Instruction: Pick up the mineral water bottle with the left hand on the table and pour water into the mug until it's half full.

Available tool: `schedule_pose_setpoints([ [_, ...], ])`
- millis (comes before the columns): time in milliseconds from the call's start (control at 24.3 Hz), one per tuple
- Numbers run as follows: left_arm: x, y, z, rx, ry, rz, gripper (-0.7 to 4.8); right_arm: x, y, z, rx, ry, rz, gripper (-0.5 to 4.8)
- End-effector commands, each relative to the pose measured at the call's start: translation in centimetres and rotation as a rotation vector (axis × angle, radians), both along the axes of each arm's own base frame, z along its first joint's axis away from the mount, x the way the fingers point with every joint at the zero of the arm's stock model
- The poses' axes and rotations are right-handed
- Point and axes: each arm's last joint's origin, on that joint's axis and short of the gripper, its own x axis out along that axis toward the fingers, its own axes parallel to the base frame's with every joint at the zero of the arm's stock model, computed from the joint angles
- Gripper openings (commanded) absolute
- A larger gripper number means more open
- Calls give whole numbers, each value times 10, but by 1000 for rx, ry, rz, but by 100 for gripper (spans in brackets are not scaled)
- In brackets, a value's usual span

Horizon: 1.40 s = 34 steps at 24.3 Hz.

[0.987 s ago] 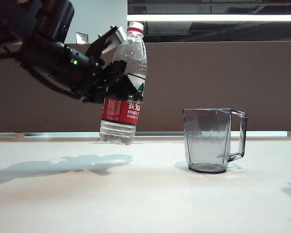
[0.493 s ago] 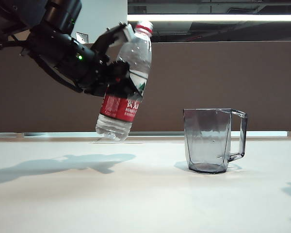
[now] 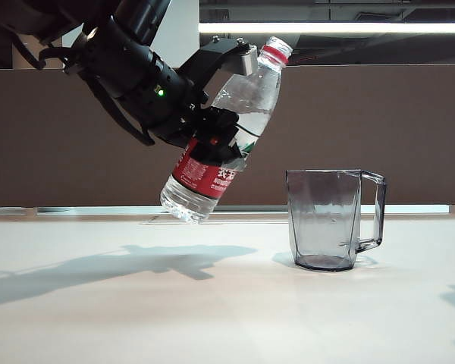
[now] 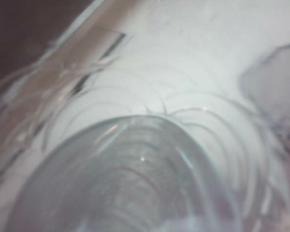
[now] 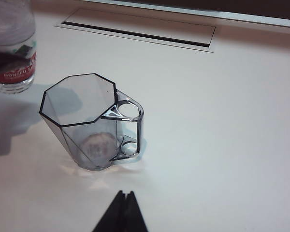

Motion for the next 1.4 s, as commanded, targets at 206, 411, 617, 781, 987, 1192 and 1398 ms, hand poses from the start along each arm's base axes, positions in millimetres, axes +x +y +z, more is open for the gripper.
schedule_pose_setpoints([
  [206,7,-4,26,-12,-152,22,236,0,0,4,12,-26,3,-5],
  [411,11,-6,32,-1,-178,13,236,0,0,4,12,-26,3,-5],
  [617,22,-15,26,44,-160,5,237,0,0,4,12,-26,3,-5],
  [781,27,-21,18,93,-168,-19,236,0,0,4,12,-26,2,-5],
  [987,28,-26,9,201,-227,-78,237,0,0,4,12,-26,2,-5],
  [1192,25,-29,8,288,-297,-137,237,0,0,4,12,-26,2,-5],
  [1398,26,-29,8,331,-332,-159,237,0,0,4,12,-26,2,-5],
])
